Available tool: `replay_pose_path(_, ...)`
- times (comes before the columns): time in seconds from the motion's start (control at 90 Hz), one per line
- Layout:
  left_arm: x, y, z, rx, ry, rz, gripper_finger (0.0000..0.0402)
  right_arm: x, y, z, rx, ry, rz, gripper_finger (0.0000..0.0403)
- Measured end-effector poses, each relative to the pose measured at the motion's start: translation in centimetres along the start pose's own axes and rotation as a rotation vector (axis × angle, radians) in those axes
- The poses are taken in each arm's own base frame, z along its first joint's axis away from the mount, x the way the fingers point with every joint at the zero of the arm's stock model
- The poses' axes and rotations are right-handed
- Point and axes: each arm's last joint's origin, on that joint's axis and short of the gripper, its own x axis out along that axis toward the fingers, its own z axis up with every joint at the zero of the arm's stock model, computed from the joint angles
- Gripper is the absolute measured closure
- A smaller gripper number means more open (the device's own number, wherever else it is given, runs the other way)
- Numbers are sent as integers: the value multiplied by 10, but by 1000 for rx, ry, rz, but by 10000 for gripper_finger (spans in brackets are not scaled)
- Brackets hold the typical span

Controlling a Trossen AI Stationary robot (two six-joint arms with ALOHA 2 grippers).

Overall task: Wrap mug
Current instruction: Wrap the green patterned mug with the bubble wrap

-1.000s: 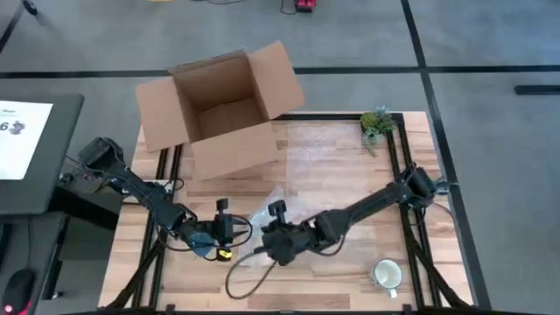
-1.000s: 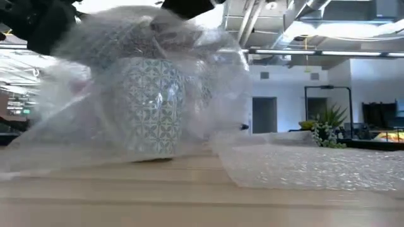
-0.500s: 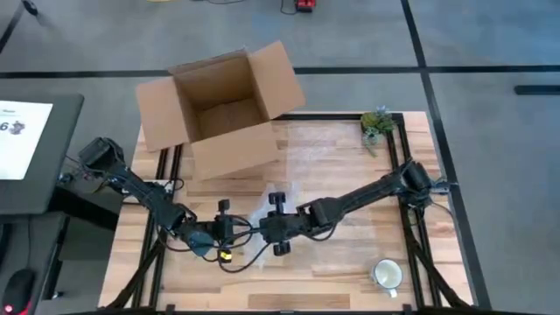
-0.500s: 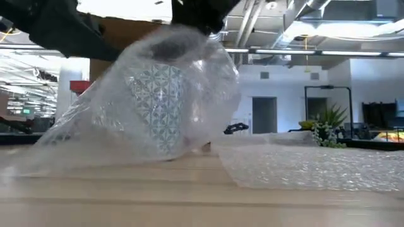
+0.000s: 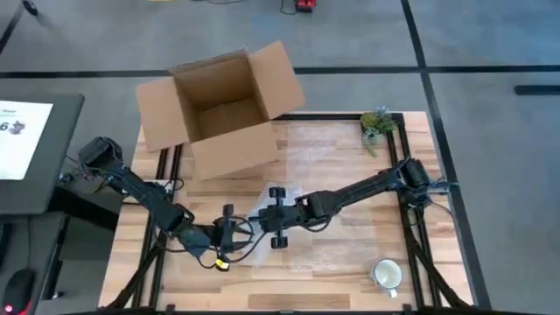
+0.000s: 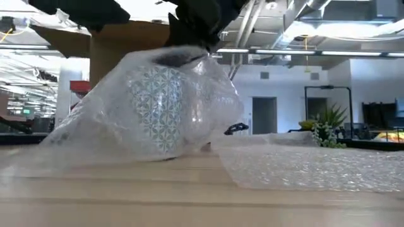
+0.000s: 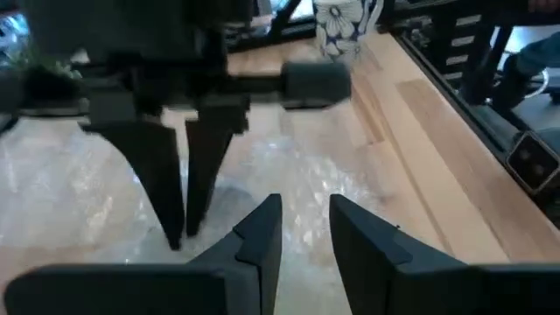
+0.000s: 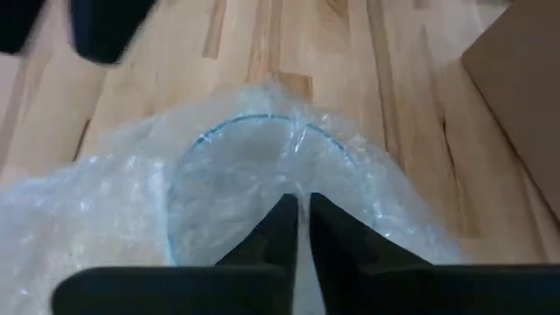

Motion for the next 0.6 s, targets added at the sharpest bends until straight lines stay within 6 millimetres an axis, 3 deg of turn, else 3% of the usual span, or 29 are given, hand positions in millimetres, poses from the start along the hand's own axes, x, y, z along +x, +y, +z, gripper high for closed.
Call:
replay_pose_path(0.267, -4, -13, 18, -62, -153, -256, 324, -8, -9, 21, 64, -68, 1, 283)
replay_pose_path(0.411, -4, -14, 18, -34, -162, -249, 324, -8, -8, 20, 73, -55, 34, 262)
replay_pose_path(0.6, 15, -17, 7, -23, -93, -236, 324, -8, -7, 17, 125, -22, 54, 251)
